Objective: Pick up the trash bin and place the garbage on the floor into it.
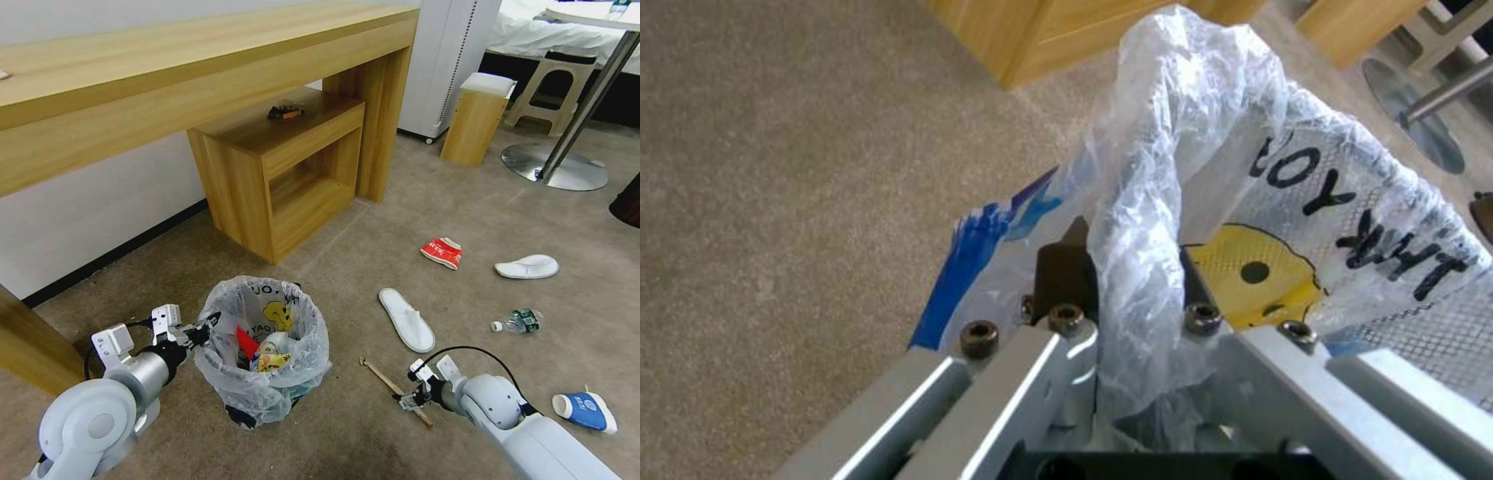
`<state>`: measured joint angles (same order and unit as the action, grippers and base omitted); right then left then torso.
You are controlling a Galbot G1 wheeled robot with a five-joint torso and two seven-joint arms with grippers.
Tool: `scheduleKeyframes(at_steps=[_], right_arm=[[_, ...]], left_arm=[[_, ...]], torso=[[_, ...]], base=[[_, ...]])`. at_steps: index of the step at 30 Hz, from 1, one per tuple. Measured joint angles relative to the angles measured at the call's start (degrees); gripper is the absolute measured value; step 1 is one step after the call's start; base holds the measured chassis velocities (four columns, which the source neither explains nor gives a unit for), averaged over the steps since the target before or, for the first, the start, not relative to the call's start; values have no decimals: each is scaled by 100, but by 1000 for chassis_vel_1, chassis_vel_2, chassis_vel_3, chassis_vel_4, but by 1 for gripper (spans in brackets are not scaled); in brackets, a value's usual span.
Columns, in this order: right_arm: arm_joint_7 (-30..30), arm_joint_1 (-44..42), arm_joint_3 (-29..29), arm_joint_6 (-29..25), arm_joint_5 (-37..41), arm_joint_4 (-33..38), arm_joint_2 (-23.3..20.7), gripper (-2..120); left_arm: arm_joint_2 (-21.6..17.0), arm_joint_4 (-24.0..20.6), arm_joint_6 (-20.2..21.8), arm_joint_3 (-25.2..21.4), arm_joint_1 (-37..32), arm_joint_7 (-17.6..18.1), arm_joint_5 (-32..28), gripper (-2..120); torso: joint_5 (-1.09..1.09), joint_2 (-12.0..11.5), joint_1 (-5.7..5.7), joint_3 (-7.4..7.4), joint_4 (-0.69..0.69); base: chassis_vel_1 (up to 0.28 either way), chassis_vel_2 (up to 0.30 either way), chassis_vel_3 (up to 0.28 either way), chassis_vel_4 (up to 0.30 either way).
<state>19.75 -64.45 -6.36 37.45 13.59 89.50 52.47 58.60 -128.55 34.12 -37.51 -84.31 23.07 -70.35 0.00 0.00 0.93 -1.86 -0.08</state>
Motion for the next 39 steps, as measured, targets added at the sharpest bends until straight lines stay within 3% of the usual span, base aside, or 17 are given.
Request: scheduleKeyframes(at_steps=[2,7,39], right_arm=[[14,-17,1,-7,-13,-6,5,68],[30,-33,2,-18,-64,-15,10,60],[67,119,200,-387,-440,-641,248,60]], left_arm=[[-1,6,-1,1,4,-1,0,2],[-2,6,-2,2,2,-4,0,2],[-9,-56,-2,-28,-63,-11,15,2]], torso=[[0,0,0,0,0],[0,0,0,0,0],[0,0,0,0,0]], base=[[0,0,0,0],[0,0,0,0],[0,0,0,0]])
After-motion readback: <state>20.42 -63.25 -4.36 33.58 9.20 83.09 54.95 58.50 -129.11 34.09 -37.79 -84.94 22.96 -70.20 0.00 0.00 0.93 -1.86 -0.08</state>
